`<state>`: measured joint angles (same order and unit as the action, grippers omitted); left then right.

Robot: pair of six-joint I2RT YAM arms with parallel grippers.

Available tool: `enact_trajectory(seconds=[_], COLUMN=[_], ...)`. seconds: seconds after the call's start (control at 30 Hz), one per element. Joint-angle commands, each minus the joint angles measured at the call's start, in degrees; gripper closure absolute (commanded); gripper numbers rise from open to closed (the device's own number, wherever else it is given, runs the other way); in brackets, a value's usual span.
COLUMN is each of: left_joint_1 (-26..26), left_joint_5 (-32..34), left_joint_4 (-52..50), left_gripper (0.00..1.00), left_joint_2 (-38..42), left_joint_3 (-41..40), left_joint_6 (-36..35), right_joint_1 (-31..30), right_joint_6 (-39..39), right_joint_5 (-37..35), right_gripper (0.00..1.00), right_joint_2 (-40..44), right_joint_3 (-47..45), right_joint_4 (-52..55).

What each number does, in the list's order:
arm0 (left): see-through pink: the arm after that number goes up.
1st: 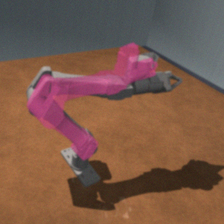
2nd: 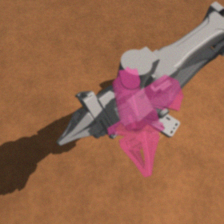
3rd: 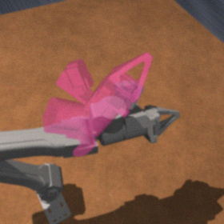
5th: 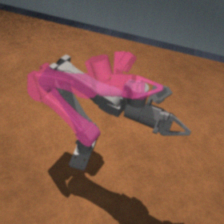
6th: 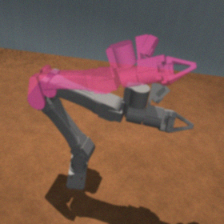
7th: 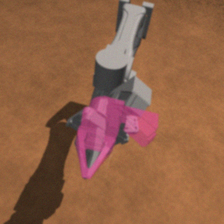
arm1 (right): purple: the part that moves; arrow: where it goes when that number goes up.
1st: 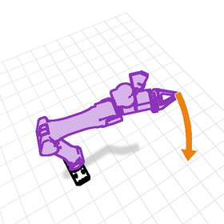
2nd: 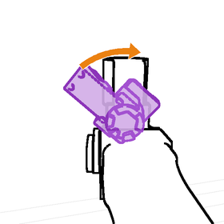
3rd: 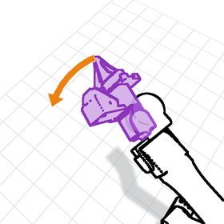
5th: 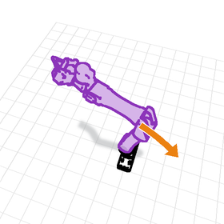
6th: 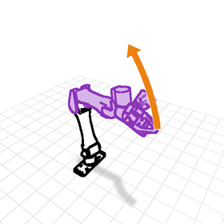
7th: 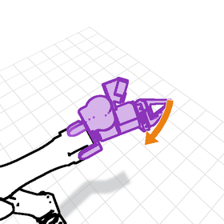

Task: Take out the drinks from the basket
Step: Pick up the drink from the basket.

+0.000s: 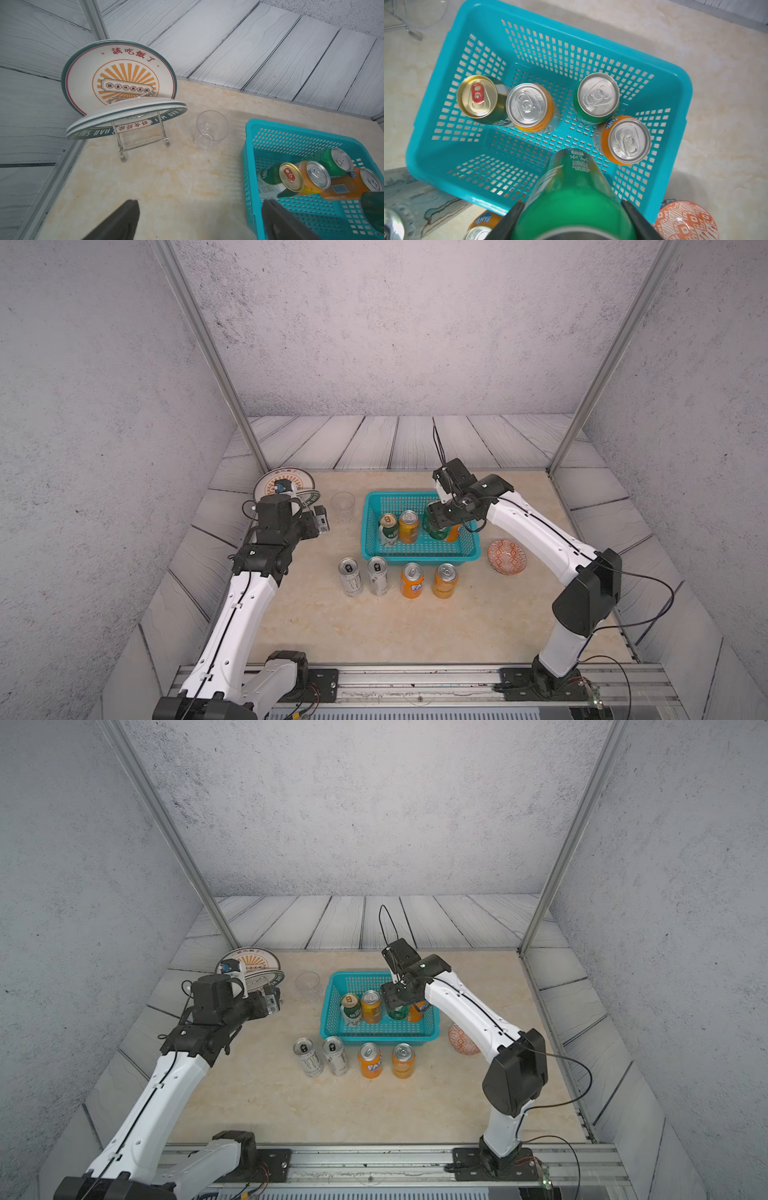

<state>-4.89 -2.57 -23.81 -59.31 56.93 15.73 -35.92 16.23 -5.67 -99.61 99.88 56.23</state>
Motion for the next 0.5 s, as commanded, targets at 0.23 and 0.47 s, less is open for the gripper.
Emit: enact_trajectory(seconds=[0.23,0.47], left_joint_1=[0.75,0.8], left_joint_5=[-0.51,-0.64], left_joint_4=[-0.03,0.05], left_gripper=[0.01,0.01], left_joint_2=[-0.54,-0.81], left_joint_3=[0.55,0.56], left_joint_6=[0.34,0.44], right_joint_1=[-0.02,-0.49], right_joint_6=[0.24,3.09], right_joint_5=[-0.95,-1.84], right_gripper=[0.38,0.38], right_joint_2=[13.29,21.13], right_joint_3=[-2.11,-9.26], right_joint_4=[5.57,6.37])
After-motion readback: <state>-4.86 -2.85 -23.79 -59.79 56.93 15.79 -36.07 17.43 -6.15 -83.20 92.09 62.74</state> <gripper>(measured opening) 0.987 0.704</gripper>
